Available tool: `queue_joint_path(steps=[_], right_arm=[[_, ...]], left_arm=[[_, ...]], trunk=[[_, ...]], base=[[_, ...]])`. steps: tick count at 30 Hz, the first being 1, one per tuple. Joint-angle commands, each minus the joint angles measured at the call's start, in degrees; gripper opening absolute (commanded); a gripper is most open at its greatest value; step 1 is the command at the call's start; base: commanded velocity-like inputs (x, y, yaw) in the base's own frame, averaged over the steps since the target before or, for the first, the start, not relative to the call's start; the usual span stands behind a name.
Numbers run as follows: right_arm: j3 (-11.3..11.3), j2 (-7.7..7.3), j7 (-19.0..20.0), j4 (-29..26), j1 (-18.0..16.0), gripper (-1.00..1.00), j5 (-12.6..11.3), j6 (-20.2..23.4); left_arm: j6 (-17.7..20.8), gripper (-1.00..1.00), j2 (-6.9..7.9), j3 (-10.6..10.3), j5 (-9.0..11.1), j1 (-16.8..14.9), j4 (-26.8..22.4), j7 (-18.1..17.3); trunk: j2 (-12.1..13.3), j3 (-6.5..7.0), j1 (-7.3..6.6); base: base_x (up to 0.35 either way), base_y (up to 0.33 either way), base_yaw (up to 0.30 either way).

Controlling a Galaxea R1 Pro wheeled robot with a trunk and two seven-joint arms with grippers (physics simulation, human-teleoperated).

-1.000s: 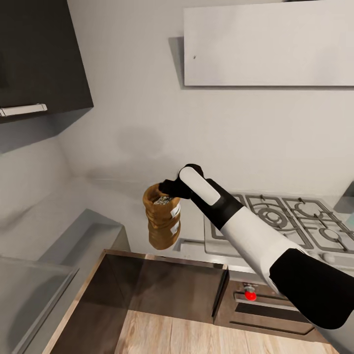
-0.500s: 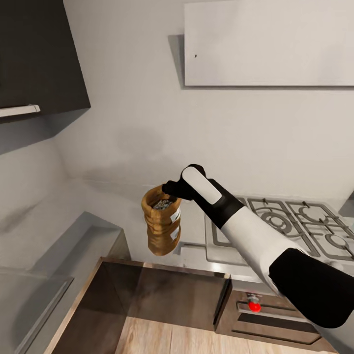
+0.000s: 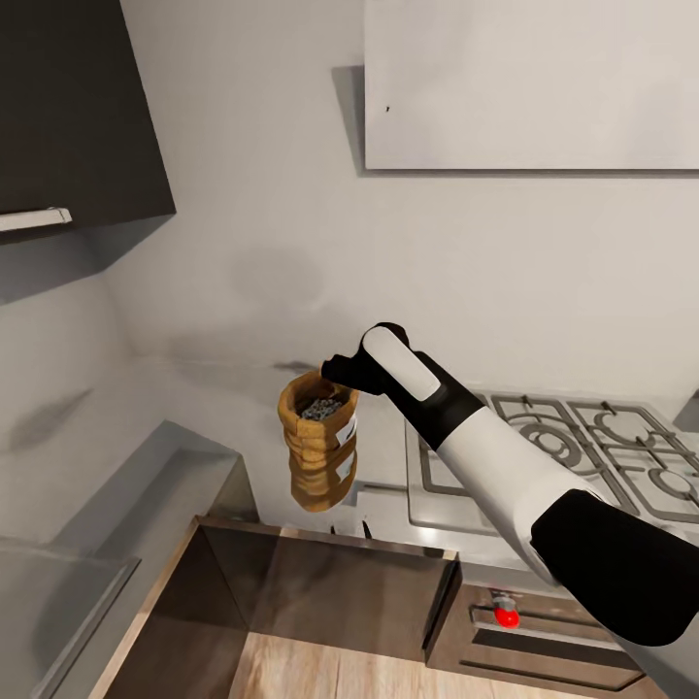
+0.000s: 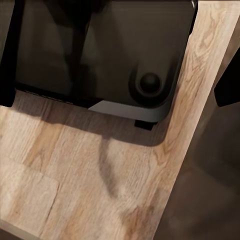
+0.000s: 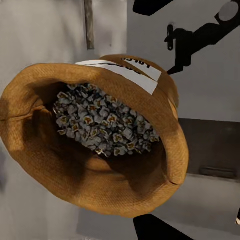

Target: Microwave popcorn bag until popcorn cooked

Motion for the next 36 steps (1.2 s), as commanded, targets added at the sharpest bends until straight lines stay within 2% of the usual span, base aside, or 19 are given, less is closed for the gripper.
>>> queue_joint_path(steps=[1, 8, 16, 24, 36], right_arm=[[0.08, 0.0, -0.4, -0.02, -0.08, 1.0, -0.28, 0.21], [0.12, 0.0, -0.48, -0.02, -0.08, 1.0, -0.27, 0.23], [0.06, 0.0, -0.48, -0.02, -0.08, 1.0, -0.29, 0.23], [0.02, 0.0, -0.5, -0.05, 0.0, 1.0, -0.29, 0.23], [-0.22, 0.0, -1.32, -0.04, 0.11, 1.0, -0.29, 0.03]], left_arm=[[-0.17, 1.0, -0.02, 0.25, 0.0, 0.0, 0.02, -0.08], [-0.17, 1.0, 0.11, 0.22, 0.0, -0.02, 0.02, -0.08], [-0.16, 1.0, 0.06, 0.18, 0.0, -0.16, 0.02, -0.08], [-0.17, 1.0, 0.06, 0.18, -0.03, -0.03, 0.02, -0.08], [-0.17, 1.0, 0.06, 0.18, -0.03, -0.04, 0.02, -0.08]], trunk=[[-0.12, -0.12, 0.03], [-0.12, -0.12, 0.03], [-0.12, -0.12, 0.03], [-0.12, -0.13, 0.03], [-0.12, -1.02, 0.03]], base=[[0.0, 0.0, 0.0], [0.012, 0.0, 0.0], [0.237, 0.0, 0.0], [0.021, 0.0, 0.0], [0.0, 0.0, 0.0]])
